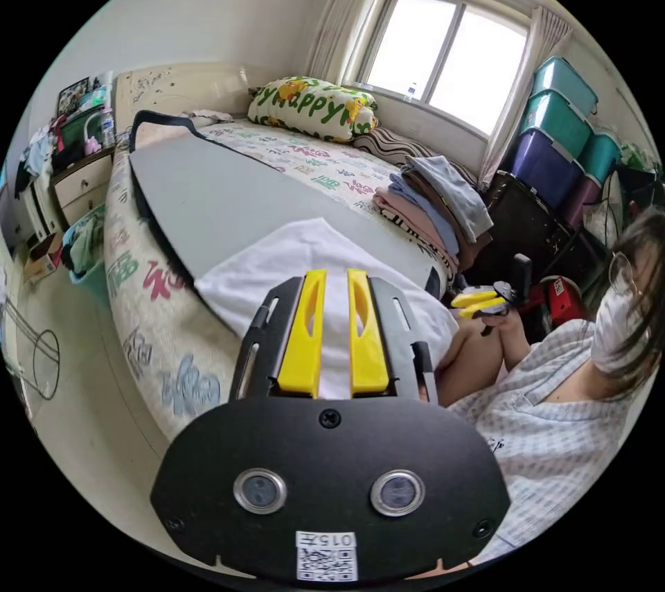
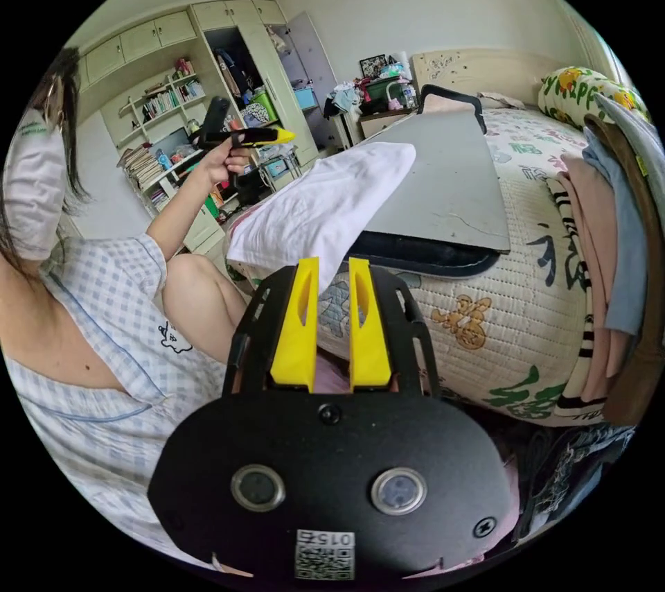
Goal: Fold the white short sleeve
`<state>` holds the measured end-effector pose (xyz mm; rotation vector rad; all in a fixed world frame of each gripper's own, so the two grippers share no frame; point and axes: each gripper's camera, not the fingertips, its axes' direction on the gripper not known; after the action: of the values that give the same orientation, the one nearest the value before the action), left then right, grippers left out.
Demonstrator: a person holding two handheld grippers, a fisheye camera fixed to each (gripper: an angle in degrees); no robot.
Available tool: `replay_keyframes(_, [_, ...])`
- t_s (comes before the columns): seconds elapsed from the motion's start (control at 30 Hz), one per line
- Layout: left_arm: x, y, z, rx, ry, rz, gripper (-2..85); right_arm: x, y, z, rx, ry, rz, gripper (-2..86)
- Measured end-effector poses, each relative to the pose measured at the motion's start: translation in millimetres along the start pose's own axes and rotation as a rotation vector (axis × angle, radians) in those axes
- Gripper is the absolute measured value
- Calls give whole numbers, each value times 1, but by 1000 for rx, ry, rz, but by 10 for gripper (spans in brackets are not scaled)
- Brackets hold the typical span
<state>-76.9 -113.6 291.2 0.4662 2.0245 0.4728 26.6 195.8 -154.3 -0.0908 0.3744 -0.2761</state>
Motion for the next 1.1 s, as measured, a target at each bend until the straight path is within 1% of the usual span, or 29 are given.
replay_keyframes(0.07, [-4, 59, -24, -6, -5, -53, 56, 1, -9, 12, -23, -1, 32, 100])
replay_keyframes(0.13, [-12, 96, -30, -24, 6, -102, 62, -1, -16, 21, -49, 4, 35, 103])
replay_keyframes(0.23, [-24, 131, -30, -51, 101, -143, 71, -4, -29, 32, -74, 5, 44, 103])
replay_keyframes(0.3, [-20, 132, -29, -101, 160, -116, 74, -7, -36, 38, -80, -2, 44, 100])
replay_keyframes(0.43, [-1, 133, -11, -252, 88, -24, 75, -12, -48, 45, -82, 49, 50, 86])
replay_keyframes(0.5, [-5, 134, -14, -224, 91, -27, 71, -12, -52, 47, -84, 64, 55, 78])
replay_keyframes(0.6, [-17, 136, -16, -209, 129, -39, 41, -13, -60, 50, -88, 81, 46, 66])
replay_keyframes(0.67, [-24, 139, -25, -204, 137, -49, 9, -15, -68, 49, -84, 98, 37, 32])
replay_keyframes(0.77, [-29, 146, -52, -147, 98, -46, -3, -15, -76, 48, -106, 87, 21, 7])
replay_keyframes(0.83, [-35, 151, -52, -179, 82, -56, -6, -15, -80, 50, -129, 80, 10, 2])
replay_keyframes(0.87, [-38, 154, -44, -232, 73, -50, -7, -16, -83, 53, -148, 82, 0, 2])
replay_keyframes(0.9, [-40, 155, -42, -235, 78, -49, -7, -17, -84, 55, -159, 90, -5, 2])
replay_keyframes(1.0, [-57, 160, -48, -201, 140, -83, -5, -22, -92, 56, -174, 120, -38, 14])
replay_keyframes(1.1, [-73, 164, -53, -190, 179, -96, -2, -23, -99, 49, -176, 129, -52, 49])
